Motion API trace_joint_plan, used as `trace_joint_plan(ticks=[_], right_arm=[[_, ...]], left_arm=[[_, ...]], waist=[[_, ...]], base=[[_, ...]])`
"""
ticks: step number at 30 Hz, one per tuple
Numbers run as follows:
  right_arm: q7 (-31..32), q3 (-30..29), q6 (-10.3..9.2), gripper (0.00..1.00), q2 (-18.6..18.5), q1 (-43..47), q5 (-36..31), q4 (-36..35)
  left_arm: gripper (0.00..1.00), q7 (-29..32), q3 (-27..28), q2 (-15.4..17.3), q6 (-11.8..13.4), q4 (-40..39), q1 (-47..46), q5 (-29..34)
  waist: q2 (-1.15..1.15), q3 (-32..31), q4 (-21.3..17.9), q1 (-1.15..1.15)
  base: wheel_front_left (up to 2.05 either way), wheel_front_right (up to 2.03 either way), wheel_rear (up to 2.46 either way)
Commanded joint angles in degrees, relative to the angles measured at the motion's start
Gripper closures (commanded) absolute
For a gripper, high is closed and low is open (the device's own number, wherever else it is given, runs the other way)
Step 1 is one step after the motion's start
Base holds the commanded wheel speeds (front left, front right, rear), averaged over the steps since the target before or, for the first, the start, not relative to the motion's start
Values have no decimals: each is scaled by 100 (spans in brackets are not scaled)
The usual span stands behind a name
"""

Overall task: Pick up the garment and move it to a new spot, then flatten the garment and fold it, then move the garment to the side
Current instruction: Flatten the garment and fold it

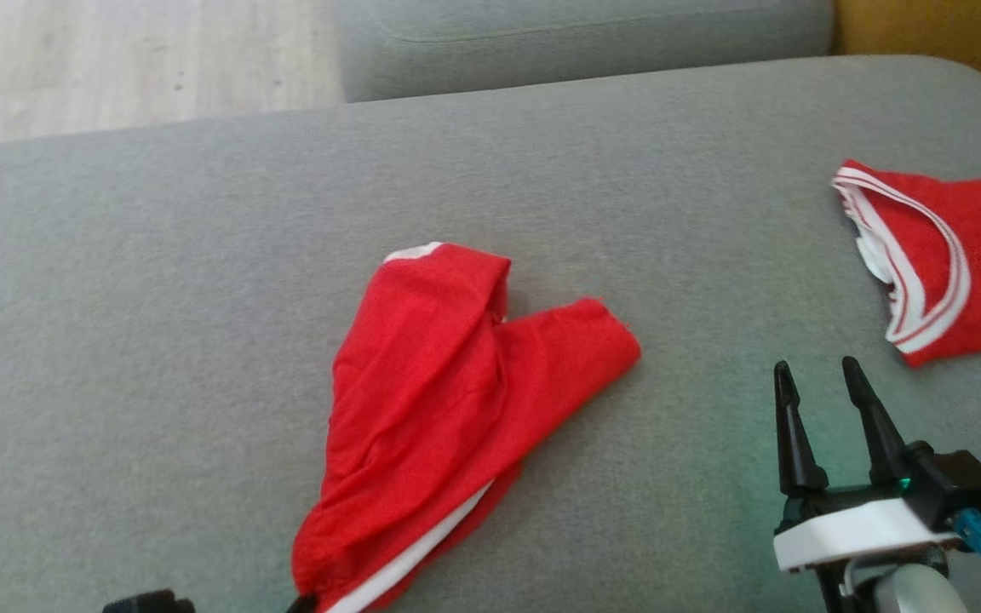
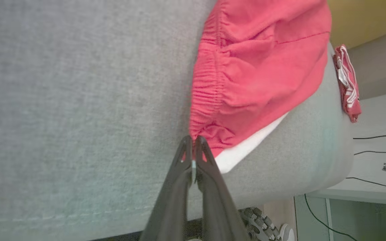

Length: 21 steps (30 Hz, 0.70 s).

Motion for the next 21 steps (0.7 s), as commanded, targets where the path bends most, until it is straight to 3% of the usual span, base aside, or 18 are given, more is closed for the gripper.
trace_joint_plan(ticks=[1,2,3,4,8,10,14,16,18,21], right_arm=[[-61,135,39,0,-36,-87,-39,-174],[-61,130,39,0,-36,-86,-42,-173],[-61,138,39,0,-36,-84,-45,-167],[-61,149,39,0,-36,-82,-51,-161],[-61,200,39,0,-36,-84,-47,-156],[-61,218,39,0,-36,-84,-29,-150],[-61,226,39,0,-36,-79,27,-164],[-61,225,39,0,-36,-78,46,-176],[-61,257,39,0,-36,-96,58,-182],[-61,314,39,0,-36,-178,88,-186]], left_arm=[[100,-89,281,82,-30,-42,-205,-41],[73,-131,328,80,-37,50,-229,-50],[20,-182,372,78,-36,133,-256,-39],[0,-209,396,83,-34,195,-281,-26],[0,-414,544,264,151,218,-348,247],[0,-557,630,474,466,147,-310,559],[0,-853,948,814,1368,-227,-151,1061],[0,-1000,1012,911,1653,-597,-244,1370],[0,-1050,907,863,1745,-1090,-518,1658],[0,-956,439,618,1567,-1506,-1158,2103]], waist=[[0,-19,101,1],[0,-16,128,1],[0,-14,145,1],[0,-6,156,1],[0,19,131,1],[0,14,73,1],[0,16,-54,1],[0,28,-93,1],[0,68,-146,1],[0,136,-240,1]], base=[[0,0,0],[0,0,0],[0,0,0],[0,0,0],[0,0,0],[0,0,0],[0,0,0],[0,0,0],[0,0,0],[0,0,0]])
